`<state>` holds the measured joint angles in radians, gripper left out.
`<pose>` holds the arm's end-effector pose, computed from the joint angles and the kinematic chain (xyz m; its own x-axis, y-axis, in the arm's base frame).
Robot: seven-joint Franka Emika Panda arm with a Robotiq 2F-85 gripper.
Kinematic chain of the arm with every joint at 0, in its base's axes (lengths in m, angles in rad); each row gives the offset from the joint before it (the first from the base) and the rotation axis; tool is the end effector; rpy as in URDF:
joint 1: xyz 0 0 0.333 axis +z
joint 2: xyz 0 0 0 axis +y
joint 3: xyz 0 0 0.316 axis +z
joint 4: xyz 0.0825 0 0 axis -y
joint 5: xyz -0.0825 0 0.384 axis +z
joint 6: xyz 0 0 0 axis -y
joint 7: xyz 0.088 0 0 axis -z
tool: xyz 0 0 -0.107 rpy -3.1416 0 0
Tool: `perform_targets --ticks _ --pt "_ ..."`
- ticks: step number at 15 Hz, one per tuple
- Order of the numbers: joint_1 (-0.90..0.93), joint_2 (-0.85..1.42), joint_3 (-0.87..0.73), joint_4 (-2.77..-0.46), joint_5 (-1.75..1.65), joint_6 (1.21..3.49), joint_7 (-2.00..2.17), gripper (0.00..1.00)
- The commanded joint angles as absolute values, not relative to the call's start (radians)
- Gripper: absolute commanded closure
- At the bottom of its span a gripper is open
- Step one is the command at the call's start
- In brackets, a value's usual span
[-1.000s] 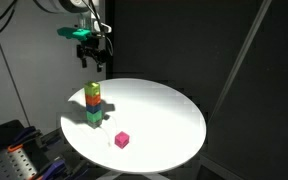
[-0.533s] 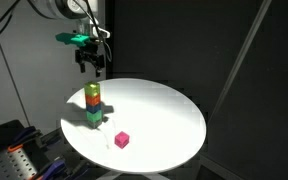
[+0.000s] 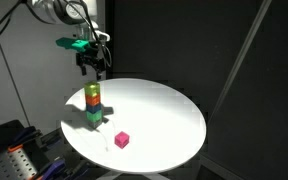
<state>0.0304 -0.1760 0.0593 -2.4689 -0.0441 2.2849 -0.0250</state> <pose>0.4540 0.0397 0.3588 0.9898 0.1421 -0.0102 0.1424 -0.9889 0.0432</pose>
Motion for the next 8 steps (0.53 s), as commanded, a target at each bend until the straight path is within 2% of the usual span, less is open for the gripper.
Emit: perform_targets --ticks 1,8 --pt "0.033 -0.193 0.052 -2.502 -0.050 2.326 -0.021 0.00" --pt "0.034 -0.177 0.054 -2.524 -0.051 2.375 -0.018 0.00"
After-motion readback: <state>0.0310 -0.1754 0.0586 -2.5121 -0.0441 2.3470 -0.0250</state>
